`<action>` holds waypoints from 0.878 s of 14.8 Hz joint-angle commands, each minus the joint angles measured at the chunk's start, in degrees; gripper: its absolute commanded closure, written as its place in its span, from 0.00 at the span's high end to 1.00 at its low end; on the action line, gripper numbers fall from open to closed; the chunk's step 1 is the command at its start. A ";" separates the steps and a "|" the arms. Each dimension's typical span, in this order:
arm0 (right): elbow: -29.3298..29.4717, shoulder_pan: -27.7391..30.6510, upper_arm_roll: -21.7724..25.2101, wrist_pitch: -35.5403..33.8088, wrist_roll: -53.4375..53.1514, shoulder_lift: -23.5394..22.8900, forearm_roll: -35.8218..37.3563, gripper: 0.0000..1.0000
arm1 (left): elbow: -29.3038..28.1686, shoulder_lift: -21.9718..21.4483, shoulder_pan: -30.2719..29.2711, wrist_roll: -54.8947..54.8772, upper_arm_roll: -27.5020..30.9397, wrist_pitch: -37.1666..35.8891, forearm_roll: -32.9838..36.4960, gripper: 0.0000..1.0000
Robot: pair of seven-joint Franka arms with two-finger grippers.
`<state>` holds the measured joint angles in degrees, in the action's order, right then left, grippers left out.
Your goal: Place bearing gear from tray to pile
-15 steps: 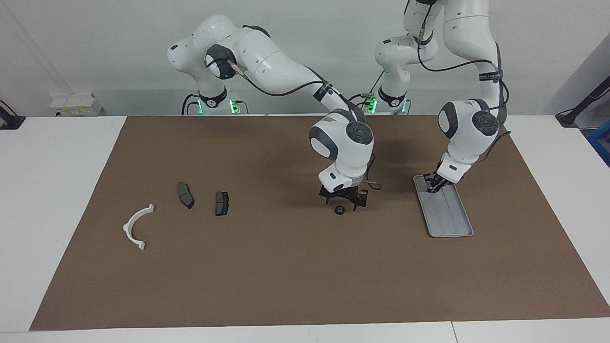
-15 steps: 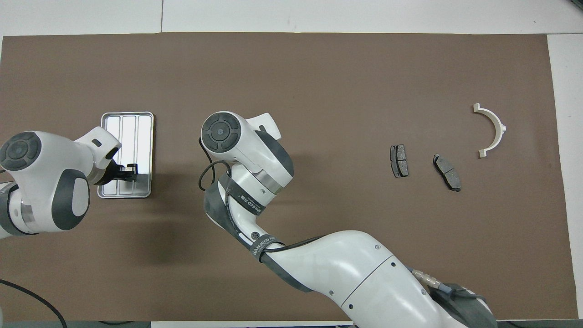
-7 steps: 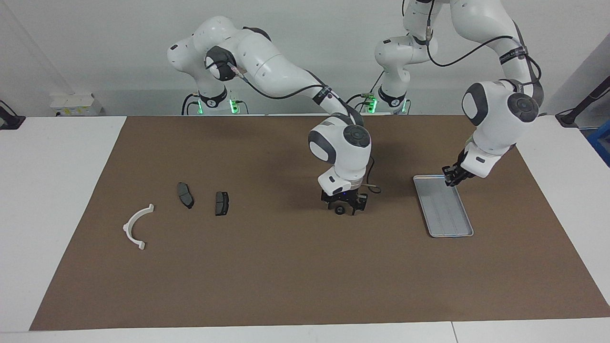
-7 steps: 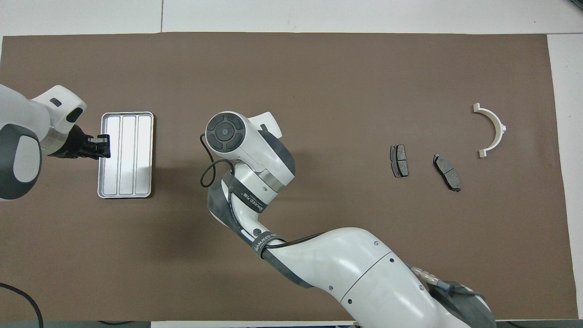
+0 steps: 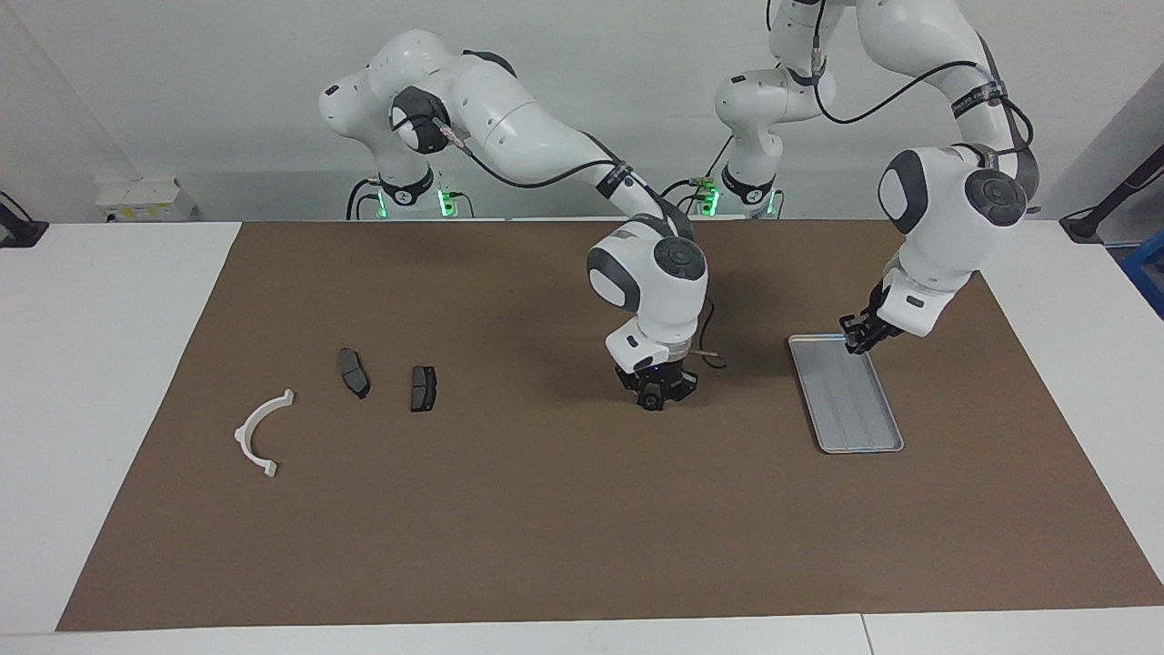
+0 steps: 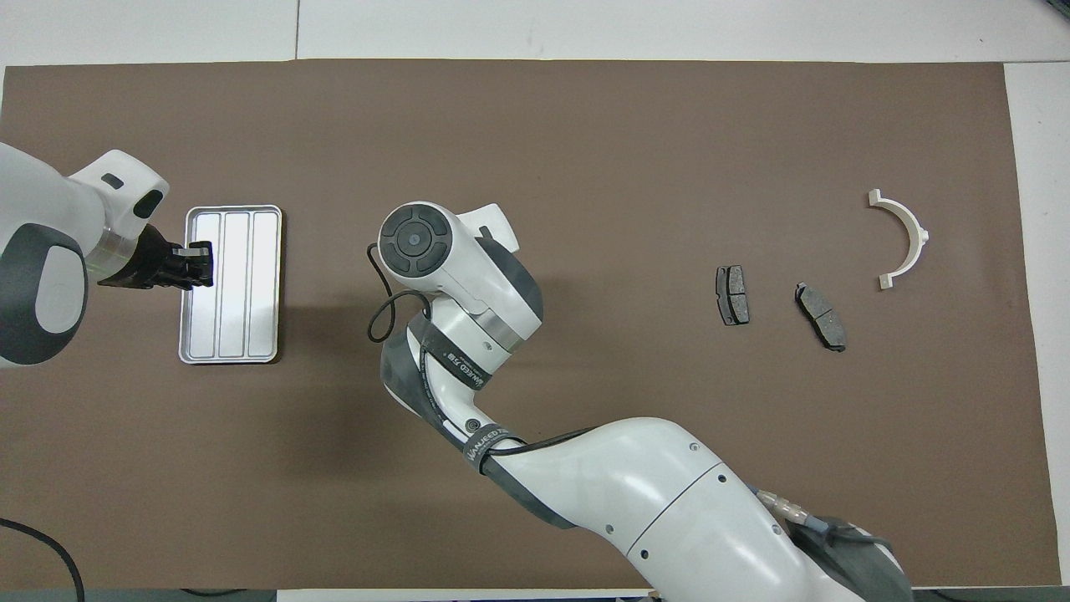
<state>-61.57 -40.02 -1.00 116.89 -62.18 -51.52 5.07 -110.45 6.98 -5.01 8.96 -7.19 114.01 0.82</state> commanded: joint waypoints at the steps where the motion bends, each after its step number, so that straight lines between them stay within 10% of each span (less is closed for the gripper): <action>1: -0.84 0.64 -0.50 0.53 0.22 0.10 -1.02 0.00 | 0.49 -0.13 0.53 1.15 0.34 -1.07 -0.21 0.00; 9: -0.13 22.77 -2.70 -23.27 41.54 16.26 -3.75 0.00 | 4.26 1.53 9.03 12.19 0.34 -0.19 -1.78 0.00; 13: -1.97 32.44 -2.08 -20.86 63.45 17.59 -3.04 0.00 | 14.70 11.61 22.21 28.44 0.42 0.86 -2.76 0.00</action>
<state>-60.22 -10.92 -2.18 92.05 -7.22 -33.67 2.47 -103.61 10.29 11.38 30.37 -7.77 114.36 -1.47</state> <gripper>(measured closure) 0.648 0.767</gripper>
